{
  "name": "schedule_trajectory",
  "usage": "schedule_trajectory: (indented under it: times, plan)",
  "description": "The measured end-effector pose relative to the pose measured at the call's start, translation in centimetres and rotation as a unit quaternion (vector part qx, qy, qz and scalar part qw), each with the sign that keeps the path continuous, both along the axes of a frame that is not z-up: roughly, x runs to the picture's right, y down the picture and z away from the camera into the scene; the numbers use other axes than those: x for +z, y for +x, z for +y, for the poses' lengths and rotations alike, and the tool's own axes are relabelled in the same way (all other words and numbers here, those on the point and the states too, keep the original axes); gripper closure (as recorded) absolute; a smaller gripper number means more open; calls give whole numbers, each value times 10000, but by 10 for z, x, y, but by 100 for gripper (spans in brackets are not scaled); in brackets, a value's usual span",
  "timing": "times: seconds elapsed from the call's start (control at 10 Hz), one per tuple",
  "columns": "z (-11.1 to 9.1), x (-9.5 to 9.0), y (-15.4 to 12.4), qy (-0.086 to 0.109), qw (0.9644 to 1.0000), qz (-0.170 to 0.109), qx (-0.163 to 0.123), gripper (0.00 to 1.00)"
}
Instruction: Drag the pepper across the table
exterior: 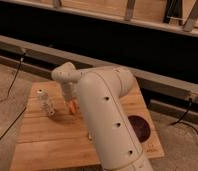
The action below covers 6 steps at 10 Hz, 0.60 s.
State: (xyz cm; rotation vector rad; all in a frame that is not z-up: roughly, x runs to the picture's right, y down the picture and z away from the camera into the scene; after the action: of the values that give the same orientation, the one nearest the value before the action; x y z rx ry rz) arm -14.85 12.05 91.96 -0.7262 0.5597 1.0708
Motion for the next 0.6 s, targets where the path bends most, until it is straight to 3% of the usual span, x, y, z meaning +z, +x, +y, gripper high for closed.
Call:
schedule_trajectory:
  times: [0.1,0.5,0.6]
  plan:
    - [2,3,0,-20,10000,-7,15,41]
    - [1,7,-3,-20,9999,-35,143,78]
    - [-1,8,3,29,9999,-3,162,93]
